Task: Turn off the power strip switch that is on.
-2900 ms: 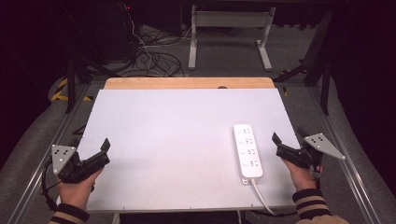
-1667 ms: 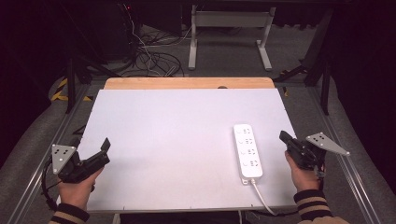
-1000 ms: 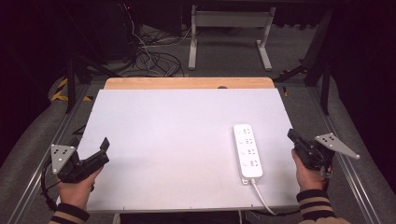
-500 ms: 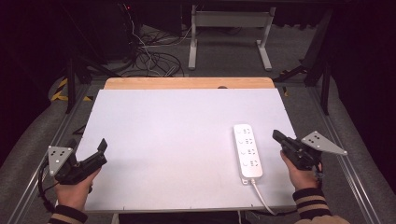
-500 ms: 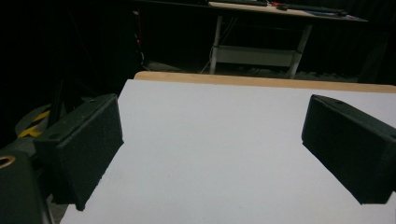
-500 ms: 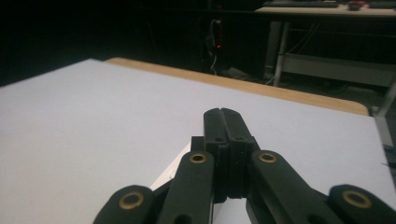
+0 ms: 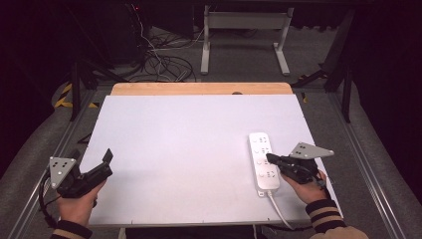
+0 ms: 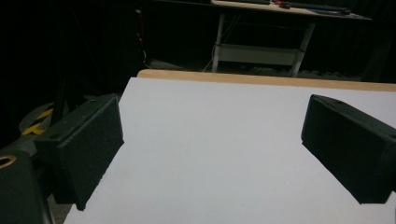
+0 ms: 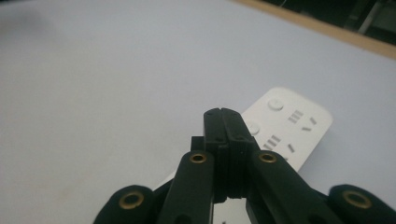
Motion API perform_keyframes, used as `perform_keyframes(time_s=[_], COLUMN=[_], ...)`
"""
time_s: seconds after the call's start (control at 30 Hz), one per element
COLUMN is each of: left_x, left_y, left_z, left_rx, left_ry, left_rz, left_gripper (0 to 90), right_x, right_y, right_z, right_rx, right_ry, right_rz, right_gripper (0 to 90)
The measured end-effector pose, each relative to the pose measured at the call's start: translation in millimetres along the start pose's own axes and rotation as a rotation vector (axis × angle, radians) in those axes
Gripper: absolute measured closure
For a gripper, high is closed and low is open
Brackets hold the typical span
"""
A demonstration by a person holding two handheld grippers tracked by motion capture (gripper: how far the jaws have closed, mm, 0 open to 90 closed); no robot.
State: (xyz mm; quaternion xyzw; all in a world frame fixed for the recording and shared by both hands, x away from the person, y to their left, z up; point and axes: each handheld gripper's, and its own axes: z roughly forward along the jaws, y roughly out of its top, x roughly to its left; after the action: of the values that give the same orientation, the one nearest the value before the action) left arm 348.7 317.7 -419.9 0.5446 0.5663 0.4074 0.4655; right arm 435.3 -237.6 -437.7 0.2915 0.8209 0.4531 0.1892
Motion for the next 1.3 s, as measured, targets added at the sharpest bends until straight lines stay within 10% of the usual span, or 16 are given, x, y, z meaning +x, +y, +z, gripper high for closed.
perform_keyframes(time_s=[0.37,1.3], left_x=[-0.4,0.9], left_y=[0.4,0.4], left_z=[1.1,-1.6], left_rx=[0.001,0.001], left_ry=[-0.003,-0.001], left_rz=[0.004,-0.005], left_gripper=[6.2,6.8], right_x=[10.0,13.0], right_y=[-6.3,-5.0], right_z=[20.5,27.9], right_rx=[0.236,0.268], right_ry=[0.094,0.105], right_rz=[-0.066,-0.018], right_gripper=[90.0,90.0])
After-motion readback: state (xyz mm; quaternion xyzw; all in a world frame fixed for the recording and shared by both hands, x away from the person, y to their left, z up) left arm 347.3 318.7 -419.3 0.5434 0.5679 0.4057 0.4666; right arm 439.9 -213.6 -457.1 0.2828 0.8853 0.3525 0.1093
